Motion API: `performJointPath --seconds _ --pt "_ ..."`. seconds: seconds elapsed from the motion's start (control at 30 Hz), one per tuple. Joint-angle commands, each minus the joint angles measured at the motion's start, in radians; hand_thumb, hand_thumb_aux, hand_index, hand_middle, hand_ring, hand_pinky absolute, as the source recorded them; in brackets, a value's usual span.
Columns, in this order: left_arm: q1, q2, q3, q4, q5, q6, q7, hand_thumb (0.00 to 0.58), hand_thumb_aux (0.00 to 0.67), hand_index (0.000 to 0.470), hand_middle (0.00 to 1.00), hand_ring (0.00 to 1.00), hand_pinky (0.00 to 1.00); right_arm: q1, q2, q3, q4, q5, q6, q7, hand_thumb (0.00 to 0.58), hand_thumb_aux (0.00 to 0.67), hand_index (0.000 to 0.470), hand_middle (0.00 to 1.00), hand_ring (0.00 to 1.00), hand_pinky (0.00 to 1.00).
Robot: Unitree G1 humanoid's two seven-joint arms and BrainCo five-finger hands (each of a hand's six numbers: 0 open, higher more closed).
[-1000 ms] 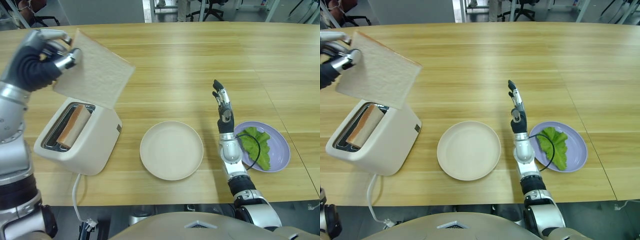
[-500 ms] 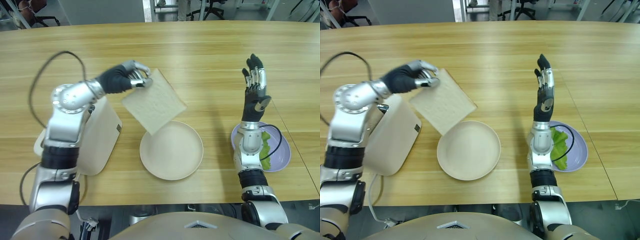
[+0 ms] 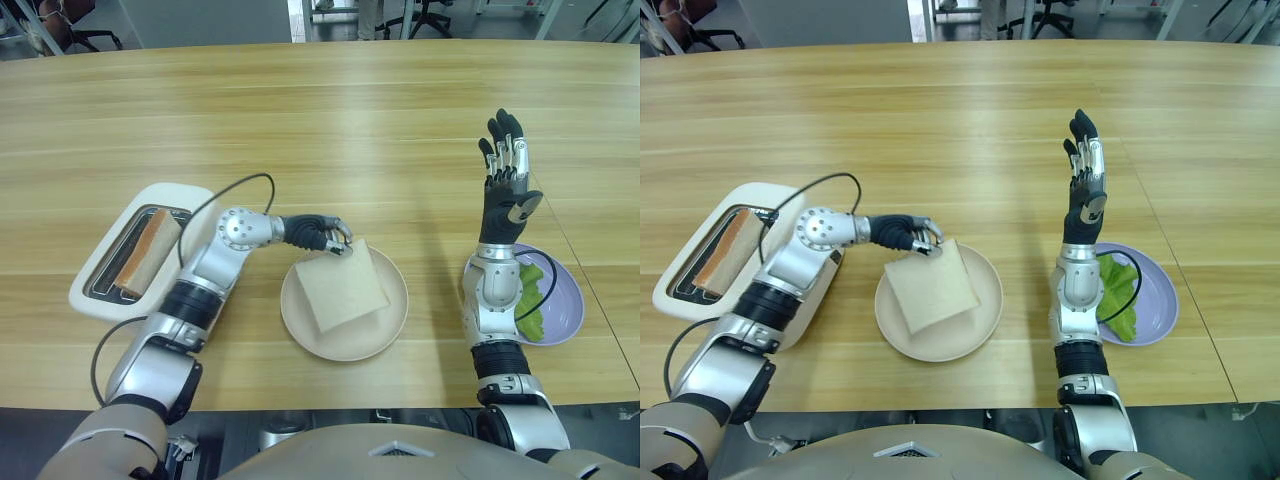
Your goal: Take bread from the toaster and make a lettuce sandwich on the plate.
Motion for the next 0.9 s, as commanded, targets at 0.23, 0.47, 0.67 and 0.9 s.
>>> performJointPath --seconds 0.23,0.47,0.67,0.9 --pt "-0.077 -0.086 -0.082 0.287 0.164 -0.159 0.104 0.580 0.670 0.460 1.00 1.00 1.00 0.015 0.018 0.000 -0.007 0.011 0.018 0.024 0.000 0.000 0.000 0.00 0.00 0.00" --pt "-0.106 -0.073 -0.126 0.350 0.318 -0.263 0.265 0.000 0.000 0.000 0.00 0.00 0.00 0.008 0.001 -0.007 -0.011 0.010 0.025 0.047 0.000 0.000 0.000 0.00 0.00 0.00" --pt "-0.103 -0.074 -0.118 0.315 0.358 -0.278 0.330 0.000 0.000 0.000 0.00 0.00 0.00 0.021 -0.102 -0.047 -0.074 0.004 0.058 0.068 0.000 0.000 0.000 0.00 0.00 0.00" --pt "-0.041 -0.023 -0.032 0.078 0.329 -0.206 0.373 0.000 0.000 0.000 0.00 0.00 0.00 0.074 -0.351 -0.150 -0.130 -0.050 0.092 0.113 0.000 0.000 0.000 0.00 0.00 0.00"
